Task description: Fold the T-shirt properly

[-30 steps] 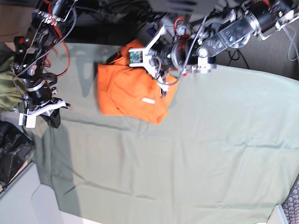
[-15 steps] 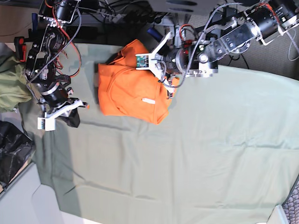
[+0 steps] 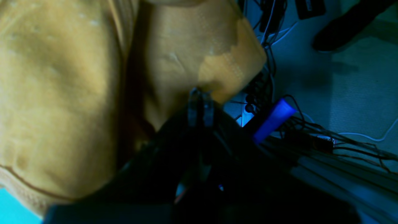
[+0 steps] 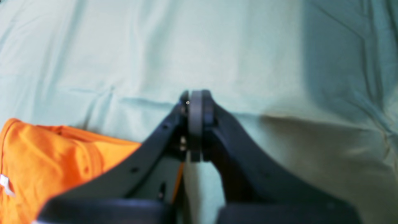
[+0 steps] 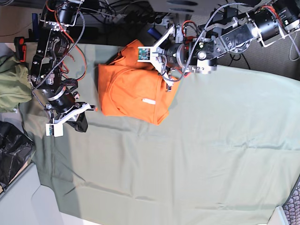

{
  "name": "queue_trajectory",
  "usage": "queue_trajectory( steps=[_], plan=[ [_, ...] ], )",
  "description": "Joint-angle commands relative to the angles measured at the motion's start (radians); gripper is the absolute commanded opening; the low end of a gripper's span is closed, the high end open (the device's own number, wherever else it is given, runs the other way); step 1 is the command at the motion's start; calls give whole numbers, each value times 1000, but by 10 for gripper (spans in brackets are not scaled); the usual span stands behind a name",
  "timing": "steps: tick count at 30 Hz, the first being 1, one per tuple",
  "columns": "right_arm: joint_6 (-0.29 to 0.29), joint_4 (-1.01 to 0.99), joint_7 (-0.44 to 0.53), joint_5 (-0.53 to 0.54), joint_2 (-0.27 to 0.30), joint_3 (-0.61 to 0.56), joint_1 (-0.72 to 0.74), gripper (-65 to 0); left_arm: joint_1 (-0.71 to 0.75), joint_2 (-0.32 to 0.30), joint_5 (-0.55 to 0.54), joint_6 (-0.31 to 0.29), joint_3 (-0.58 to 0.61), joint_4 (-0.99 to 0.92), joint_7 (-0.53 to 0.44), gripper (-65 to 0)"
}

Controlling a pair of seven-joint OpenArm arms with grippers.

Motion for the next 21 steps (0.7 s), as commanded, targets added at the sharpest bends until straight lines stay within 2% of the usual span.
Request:
queue_trajectory(
  steps=[1, 12, 21],
  plan=[
    [78, 17, 22, 11, 14, 4, 13, -650, -16, 0, 19, 5, -3, -5, 17, -650],
    [78, 17, 22, 11, 14, 4, 13, -650, -32, 3, 19, 5, -3, -5, 35, -650],
    [78, 17, 18, 10, 14, 4, 13, -650, -106, 3, 18, 12, -3, -5, 47, -650]
  ],
)
